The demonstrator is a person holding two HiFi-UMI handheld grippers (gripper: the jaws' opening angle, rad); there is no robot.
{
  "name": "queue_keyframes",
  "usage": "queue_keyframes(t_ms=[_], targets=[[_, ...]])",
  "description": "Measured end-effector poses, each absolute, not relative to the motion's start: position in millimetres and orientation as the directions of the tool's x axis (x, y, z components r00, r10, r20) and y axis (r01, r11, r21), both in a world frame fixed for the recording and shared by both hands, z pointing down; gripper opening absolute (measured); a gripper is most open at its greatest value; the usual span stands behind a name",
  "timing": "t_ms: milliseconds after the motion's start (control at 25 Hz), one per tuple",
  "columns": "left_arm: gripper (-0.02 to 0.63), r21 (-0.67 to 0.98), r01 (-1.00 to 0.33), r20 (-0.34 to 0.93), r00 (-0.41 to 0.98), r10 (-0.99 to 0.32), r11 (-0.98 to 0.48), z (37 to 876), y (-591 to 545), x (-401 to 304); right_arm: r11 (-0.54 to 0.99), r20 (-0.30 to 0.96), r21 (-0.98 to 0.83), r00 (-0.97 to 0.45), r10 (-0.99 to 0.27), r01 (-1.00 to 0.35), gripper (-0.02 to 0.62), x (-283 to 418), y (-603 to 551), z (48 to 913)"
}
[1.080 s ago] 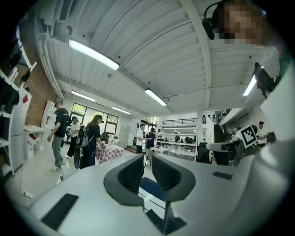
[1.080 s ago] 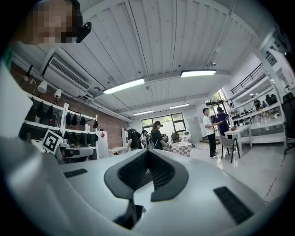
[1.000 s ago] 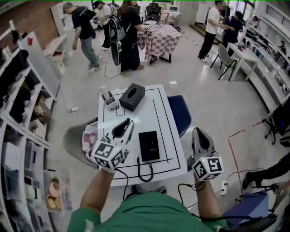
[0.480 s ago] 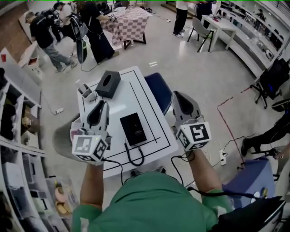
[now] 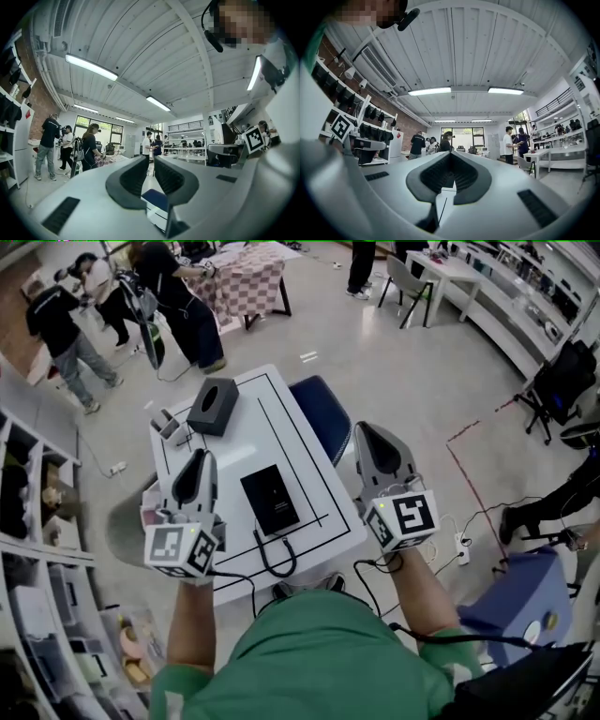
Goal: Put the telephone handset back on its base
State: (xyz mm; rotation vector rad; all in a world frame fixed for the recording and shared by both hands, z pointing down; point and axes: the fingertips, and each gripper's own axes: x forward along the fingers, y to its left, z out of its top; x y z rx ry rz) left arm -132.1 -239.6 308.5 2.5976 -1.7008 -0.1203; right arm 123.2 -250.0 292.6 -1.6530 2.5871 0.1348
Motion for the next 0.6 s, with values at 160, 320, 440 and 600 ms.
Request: queue_keyframes(t_ms=[160, 320, 440, 600], targets=[[0.065, 0.084, -0.915, -0.032, 0.394, -0.919, -0.395, 315.2, -241.0, -133.9, 0.423, -0.092, 0.032, -0.424, -0.901, -0.905, 0.021, 120.7, -250.1, 298.2], [0.065, 0.101, -0.916, -0.030, 0.386, -0.922, -0.387, 318.3, -240.7, -134.9, 0.427, -0.086, 0.030, -0.428, -0.900, -0.904, 0.023, 121.0, -249.1, 300.7], [0.065, 0.099, -0.917, -0.030, 0.386, -0.922, -0.387, 318.1, -241.8, -135.9, 0.429, -0.088, 0.033, -0.431, -0.898, -0.903, 0.022, 120.1, -249.6, 300.1], [0.066, 0.104, -0.917, -0.027, 0.384, -0.923, -0.385, 318.1, -241.9, -136.6, 0.440, -0.085, 0.035, -0.441, -0.893, -0.897, 0.021, 116.8, -249.3, 299.8]])
